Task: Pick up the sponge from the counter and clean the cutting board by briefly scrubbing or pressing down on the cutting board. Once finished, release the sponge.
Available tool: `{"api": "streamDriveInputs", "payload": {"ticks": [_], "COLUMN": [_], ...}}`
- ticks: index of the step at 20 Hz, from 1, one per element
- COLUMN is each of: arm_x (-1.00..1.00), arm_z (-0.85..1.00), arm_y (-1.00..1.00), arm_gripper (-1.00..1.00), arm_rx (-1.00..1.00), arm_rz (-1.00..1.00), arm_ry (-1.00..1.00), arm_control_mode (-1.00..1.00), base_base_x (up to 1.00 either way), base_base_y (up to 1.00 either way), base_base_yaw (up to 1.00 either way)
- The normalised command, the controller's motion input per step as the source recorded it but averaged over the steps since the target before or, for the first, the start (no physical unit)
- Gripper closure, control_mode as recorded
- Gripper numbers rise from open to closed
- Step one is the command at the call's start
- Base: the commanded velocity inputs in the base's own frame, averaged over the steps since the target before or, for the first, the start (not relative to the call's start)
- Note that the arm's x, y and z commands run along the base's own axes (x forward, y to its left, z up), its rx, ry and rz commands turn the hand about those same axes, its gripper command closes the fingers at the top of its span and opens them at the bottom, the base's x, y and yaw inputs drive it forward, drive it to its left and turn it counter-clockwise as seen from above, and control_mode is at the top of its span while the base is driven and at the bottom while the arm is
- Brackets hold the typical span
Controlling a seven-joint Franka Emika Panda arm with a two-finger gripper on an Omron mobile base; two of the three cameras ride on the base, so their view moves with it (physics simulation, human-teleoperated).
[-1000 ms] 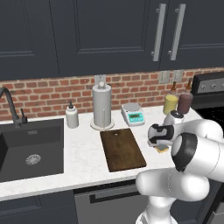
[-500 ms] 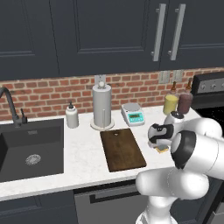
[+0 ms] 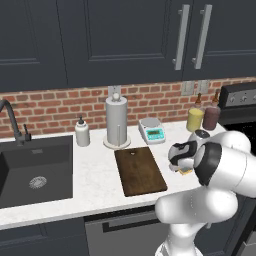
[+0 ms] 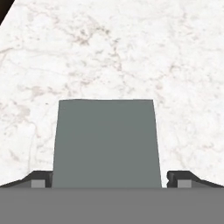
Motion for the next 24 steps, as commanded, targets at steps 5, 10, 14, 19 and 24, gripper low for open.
{"api": "streamDriveInputs", "payload": {"ticks": [5, 10, 14, 19, 24], "arm_x": [0.00, 0.04, 0.00, -0.10, -0.24], "arm_z": [-0.23, -0.03, 0.01, 0.36, 0.49], "arm_y": [0.04, 0.02, 0.08, 0.23, 0.30], "arm_gripper": [1.00, 1.00, 1.00, 1.00, 1.00], "arm_rx": [-0.01, 0.00, 0.00, 0.00, 0.00], "arm_rz": [0.01, 0.00, 0.00, 0.04, 0.07], "arm_ry": [0.00, 0.00, 0.00, 0.00, 0.00], "arm_control_mode": [-1.00, -1.00, -1.00, -1.00, -1.00], "base_base_x": [0.00, 0.00, 0.00, 0.00, 0.00], "base_base_y": [0.00, 0.00, 0.00, 0.00, 0.00], "base_base_yaw": [0.00, 0.00, 0.00, 0.00, 0.00]}}
